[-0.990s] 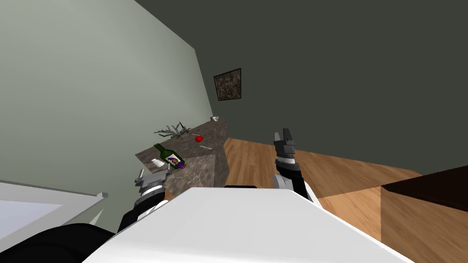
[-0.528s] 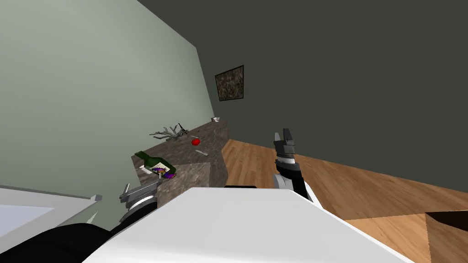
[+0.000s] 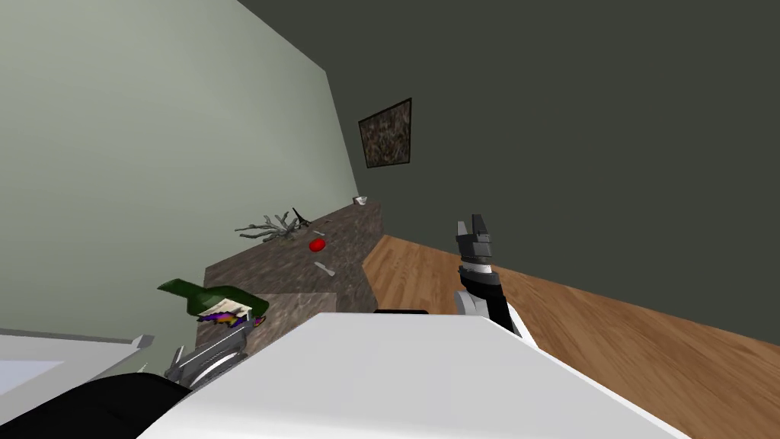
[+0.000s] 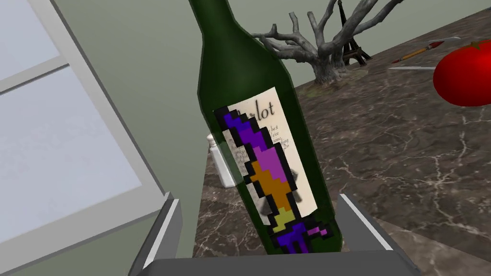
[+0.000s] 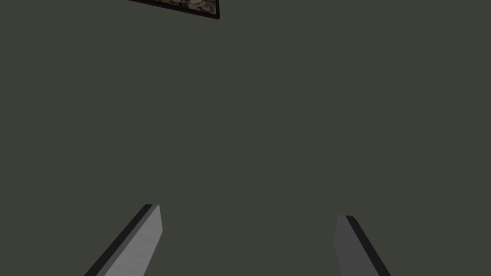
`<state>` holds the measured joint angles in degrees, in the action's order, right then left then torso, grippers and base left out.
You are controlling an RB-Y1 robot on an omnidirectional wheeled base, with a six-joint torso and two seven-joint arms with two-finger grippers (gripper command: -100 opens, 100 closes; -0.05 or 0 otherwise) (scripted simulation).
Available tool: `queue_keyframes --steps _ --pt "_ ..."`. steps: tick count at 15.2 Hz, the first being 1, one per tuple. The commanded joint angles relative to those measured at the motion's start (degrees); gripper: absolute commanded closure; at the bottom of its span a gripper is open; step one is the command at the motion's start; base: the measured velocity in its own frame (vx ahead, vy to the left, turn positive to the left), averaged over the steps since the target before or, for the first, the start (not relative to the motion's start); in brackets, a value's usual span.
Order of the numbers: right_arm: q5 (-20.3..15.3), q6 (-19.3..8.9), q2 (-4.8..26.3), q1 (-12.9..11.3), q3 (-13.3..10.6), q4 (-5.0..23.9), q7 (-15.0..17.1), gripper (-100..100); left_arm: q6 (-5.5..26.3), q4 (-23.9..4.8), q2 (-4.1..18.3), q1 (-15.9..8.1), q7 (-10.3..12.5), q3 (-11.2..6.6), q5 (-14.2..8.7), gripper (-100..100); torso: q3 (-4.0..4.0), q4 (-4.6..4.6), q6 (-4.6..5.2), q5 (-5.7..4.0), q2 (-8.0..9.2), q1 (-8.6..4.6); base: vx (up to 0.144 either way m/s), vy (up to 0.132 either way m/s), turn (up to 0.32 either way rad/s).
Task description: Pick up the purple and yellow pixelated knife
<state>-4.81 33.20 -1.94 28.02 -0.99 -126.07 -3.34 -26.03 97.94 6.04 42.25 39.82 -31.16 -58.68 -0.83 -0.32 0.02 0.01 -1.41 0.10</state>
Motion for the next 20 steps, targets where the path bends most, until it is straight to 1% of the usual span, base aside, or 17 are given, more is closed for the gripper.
queue_keyframes --steps 1,3,4,5,6,11,12,15,17,18,20 --pt "0.0 0.0 0.0 0.0 0.0 0.0 0.0 0 0.5 -0.6 -1.4 0.5 0.6 -1.11 -1.7 -100 0.0 0.0 0.0 0.0 0.0 0.0 0.164 -0.038 0.06" --pt "0.0 0.0 0.0 0.0 0.0 0.0 0.0 0 0.6 -1.1 -3.2 0.8 1.1 -1.72 -2.7 -100 0.13 0.05 -0.01 0.02 0.22 0.13 0.161 -0.016 0.073" --pt "0.0 0.0 0.0 0.0 0.0 0.0 0.0 0 0.4 -0.7 -2.2 0.7 0.8 -1.17 -1.9 -100 0.16 0.06 -0.01 0.04 0.26 0.19 0.1 -0.007 0.035" --pt "0.0 0.0 0.0 0.0 0.0 0.0 0.0 0 0.5 -0.8 -2.4 0.7 0.8 -1.29 -2.1 -100 0.23 0.09 0.01 0.04 0.41 0.24 0.037 -0.005 0.002" --pt "0.0 0.0 0.0 0.0 0.0 0.0 0.0 0 0.5 -0.8 -2.4 0.7 0.9 -1.28 -2.1 100 0.34 0.13 0.01 0.05 0.61 0.27 0.019 -0.003 0.001" --pt "0.0 0.0 0.0 0.0 0.0 0.0 0.0 0 0.5 -0.8 -2.4 0.7 0.9 -1.28 -2.1 100 0.56 0.22 0.01 0.07 0.98 0.32 0.004 0.0 0.0" --pt "0.0 0.0 0.0 0.0 0.0 0.0 0.0 0 0.5 -0.8 -0.6 0.7 0.8 -1.31 -2.1 -100 0.57 0.22 0.01 0.07 0.99 0.32 0.0 0.0 0.0" --pt "0.0 0.0 0.0 0.0 0.0 0.0 0.0 0 0.5 -0.9 1.5 0.7 0.7 -1.42 -2.1 -100 0.59 0.23 0.02 0.06 1.01 0.35 0.0 0.0 0.0" --pt "0.0 0.0 0.0 0.0 0.0 0.0 0.0 0 0.4 -1.6 2.7 0.5 0.4 -1.72 -2.1 -100 0.59 0.23 0.03 0.03 1.02 0.35 -0.007 -0.009 -0.023" --pt "0.0 0.0 0.0 0.0 0.0 0.0 0.0 0 0.4 -2.6 2.8 0.0 0.1 -2.11 -2.0 -100 0.6 0.24 0.03 0.03 1.03 0.32 -0.013 -0.03 -0.071" --pt "0.0 0.0 0.0 0.0 0.0 0.0 0.0 0 0.4 -3.8 2.0 -0.8 0.0 -2.64 -2.0 -100 0.61 0.24 0.04 0.02 1.05 0.23 -0.014 -0.032 -0.08"
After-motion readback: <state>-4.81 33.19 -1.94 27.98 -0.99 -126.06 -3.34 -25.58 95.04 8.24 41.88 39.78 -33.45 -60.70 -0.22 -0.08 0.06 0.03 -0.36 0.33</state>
